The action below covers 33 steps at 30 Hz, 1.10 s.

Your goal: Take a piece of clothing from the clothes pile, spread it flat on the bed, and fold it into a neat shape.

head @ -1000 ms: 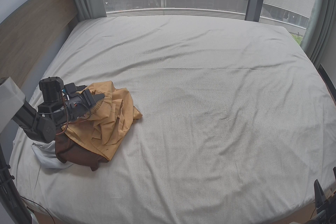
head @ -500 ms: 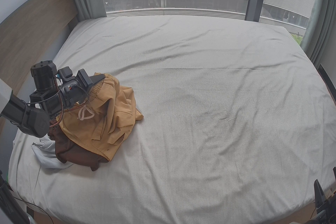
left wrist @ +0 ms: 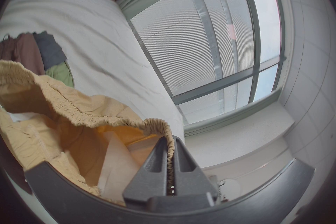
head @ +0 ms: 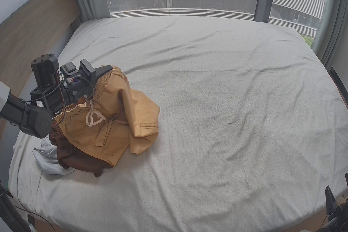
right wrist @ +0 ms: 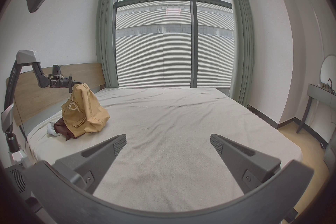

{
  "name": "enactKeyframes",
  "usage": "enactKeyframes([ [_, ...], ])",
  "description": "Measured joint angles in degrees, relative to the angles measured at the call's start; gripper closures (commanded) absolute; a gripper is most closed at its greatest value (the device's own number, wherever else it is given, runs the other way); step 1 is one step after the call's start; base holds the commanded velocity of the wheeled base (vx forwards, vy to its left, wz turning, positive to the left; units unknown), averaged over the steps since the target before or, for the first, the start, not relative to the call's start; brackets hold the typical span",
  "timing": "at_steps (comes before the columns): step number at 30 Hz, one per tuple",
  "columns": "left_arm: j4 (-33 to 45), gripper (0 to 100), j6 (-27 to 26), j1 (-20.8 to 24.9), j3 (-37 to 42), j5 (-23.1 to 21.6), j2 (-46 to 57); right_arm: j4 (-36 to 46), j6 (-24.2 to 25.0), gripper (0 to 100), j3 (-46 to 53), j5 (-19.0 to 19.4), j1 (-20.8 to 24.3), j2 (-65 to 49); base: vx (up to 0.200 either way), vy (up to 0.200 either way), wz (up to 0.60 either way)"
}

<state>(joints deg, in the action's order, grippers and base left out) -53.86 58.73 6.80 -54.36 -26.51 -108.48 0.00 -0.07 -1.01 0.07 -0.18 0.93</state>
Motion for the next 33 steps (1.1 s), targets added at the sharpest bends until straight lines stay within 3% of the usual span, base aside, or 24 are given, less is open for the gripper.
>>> enactKeyframes([
  [7,-0.5,100,14.1,1.0,-2.5,-2.2,2.2,0.0,0.0,0,0.0,0.0,0.0,0.0,0.0,0.0,0.0],
  [11,-1.6,100,18.0,1.9,-3.1,-6.2,4.1,0.0,0.0,0,0.0,0.0,0.0,0.0,0.0,0.0,0.0],
  [15,-5.6,100,19.6,3.1,-3.2,-6.8,5.5,0.0,0.0,0,0.0,0.0,0.0,0.0,0.0,0.0,0.0],
  [22,-10.7,100,28.3,4.4,-3.4,-6.9,6.4,0.0,0.0,0,0.0,0.0,0.0,0.0,0.0,0.0,0.0],
  [33,-13.8,100,29.6,10.7,-3.4,-6.0,6.5,0.0,0.0,0,0.0,0.0,0.0,0.0,0.0,0.0,0.0],
])
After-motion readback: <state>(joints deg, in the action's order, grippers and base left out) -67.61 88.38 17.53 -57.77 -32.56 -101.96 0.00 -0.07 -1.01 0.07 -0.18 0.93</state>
